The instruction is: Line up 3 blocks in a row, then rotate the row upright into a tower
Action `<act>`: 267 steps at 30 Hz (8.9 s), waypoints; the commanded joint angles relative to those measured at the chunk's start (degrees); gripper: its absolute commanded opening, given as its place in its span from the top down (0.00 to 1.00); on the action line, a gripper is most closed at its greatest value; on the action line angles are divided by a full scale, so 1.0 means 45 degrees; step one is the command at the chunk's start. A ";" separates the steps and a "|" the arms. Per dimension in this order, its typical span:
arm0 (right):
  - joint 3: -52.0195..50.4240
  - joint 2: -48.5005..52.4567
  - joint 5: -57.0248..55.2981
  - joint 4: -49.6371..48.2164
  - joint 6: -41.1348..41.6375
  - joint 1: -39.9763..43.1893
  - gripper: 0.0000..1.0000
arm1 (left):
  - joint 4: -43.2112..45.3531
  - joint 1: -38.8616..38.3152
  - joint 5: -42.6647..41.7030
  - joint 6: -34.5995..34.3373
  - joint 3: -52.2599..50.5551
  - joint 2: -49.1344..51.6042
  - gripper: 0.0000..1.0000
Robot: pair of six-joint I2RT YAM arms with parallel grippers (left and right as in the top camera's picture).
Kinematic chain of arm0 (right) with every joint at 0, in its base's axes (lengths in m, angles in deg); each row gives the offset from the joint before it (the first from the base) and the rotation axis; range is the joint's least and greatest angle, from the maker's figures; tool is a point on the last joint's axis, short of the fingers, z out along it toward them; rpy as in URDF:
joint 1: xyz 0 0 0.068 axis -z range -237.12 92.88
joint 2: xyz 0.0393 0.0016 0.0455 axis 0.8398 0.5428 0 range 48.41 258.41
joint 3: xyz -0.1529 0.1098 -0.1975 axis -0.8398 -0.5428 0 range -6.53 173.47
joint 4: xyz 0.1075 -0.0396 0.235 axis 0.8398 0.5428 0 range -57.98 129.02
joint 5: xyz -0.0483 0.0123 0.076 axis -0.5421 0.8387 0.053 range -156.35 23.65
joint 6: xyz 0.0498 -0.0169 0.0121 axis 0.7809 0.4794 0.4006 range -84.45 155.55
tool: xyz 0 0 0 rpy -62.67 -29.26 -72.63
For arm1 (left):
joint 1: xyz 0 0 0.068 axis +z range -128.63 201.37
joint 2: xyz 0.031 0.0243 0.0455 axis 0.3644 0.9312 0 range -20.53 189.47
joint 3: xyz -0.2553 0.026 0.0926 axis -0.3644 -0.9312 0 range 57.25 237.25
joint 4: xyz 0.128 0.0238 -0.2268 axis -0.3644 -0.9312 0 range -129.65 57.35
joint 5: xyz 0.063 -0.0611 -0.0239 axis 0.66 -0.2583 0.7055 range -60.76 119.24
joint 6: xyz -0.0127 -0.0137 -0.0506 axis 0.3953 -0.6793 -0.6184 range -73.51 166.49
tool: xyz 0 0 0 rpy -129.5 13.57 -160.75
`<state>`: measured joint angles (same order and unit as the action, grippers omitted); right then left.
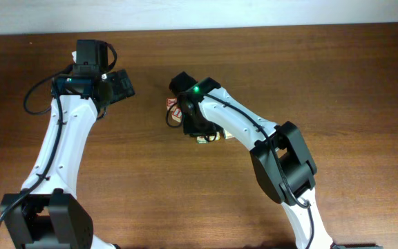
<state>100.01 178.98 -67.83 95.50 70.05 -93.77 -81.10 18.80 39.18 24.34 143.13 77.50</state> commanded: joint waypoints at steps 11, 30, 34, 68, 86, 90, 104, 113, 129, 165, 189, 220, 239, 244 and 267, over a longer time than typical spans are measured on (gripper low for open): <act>0.1676 0.0097 -0.1447 0.1190 -0.1579 0.1093 0.96 | -0.0010 0.0019 -0.0005 -0.0029 0.0248 0.0408 0.00; -0.2132 -0.2317 0.1350 0.0505 -0.3293 0.4240 0.96 | -0.0253 -0.1224 -0.1064 -0.0024 0.0248 0.1379 1.00; -0.4435 -0.2297 0.2958 -0.2608 -0.3633 0.4231 0.96 | -0.0024 -0.1783 -0.1064 -0.0024 0.0248 0.1579 1.00; -0.6382 -0.3478 0.1729 -0.5275 0.0024 -0.0024 0.96 | 0.0471 -0.0724 -0.1020 0.0549 0.0248 0.1579 1.00; -0.6377 -0.4920 0.5532 -0.4697 -0.3288 0.3798 0.96 | 0.0806 -0.1715 -0.5450 -0.0792 -0.3084 0.0733 1.00; -0.6965 -0.4328 0.5615 -0.5780 -0.3274 0.3803 0.96 | 0.3589 -0.2302 -0.6120 -0.0782 -0.5105 0.1234 1.00; -0.8058 -0.4308 0.5600 -0.6970 -0.2613 0.3473 0.96 | 0.5945 -0.3303 -0.7694 -0.0010 -0.4906 0.2448 1.00; -0.8053 -0.4129 0.5595 -0.7407 -0.3905 0.3803 0.96 | 0.4663 -0.3837 -0.7883 -0.1506 -0.4789 0.2448 1.00; -0.8058 -0.4129 0.5770 -0.6581 -0.2555 0.3900 0.96 | 0.5615 -0.3483 -0.7495 -0.1287 -0.4789 0.2448 1.00; -0.7461 -0.5654 0.6708 -0.6970 -0.2803 0.2531 0.96 | 0.5897 -0.3410 -0.8587 -0.0053 -0.4789 0.2448 1.00; -0.6654 -0.5581 0.5557 -0.6805 -0.2608 0.1802 0.96 | 0.5911 -0.0602 -0.8335 0.0330 -0.3361 0.1535 1.00; -0.2244 -1.5246 0.0068 -0.1982 -0.7198 0.5649 0.01 | 0.5022 0.0442 -0.2205 0.0996 -0.2385 -0.7898 0.01; -2.3601 -2.8973 0.2501 -1.3537 -0.7951 0.9588 0.01 | 0.5022 0.0442 -0.2210 0.0996 -0.2385 -0.7898 0.01; -2.3605 -2.8973 0.2186 -1.3294 -0.7946 0.9568 0.01 | 0.5022 0.0442 -0.2210 0.0996 -0.2385 -0.7898 0.01; -2.3605 -2.8973 0.2186 -1.3294 -0.7946 0.9568 0.02 | 0.9049 0.0777 -0.2064 0.7208 -1.5572 -1.7864 0.01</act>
<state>-5.75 49.06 -57.49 35.61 34.21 -51.08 -44.27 21.95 30.76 47.64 81.45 3.23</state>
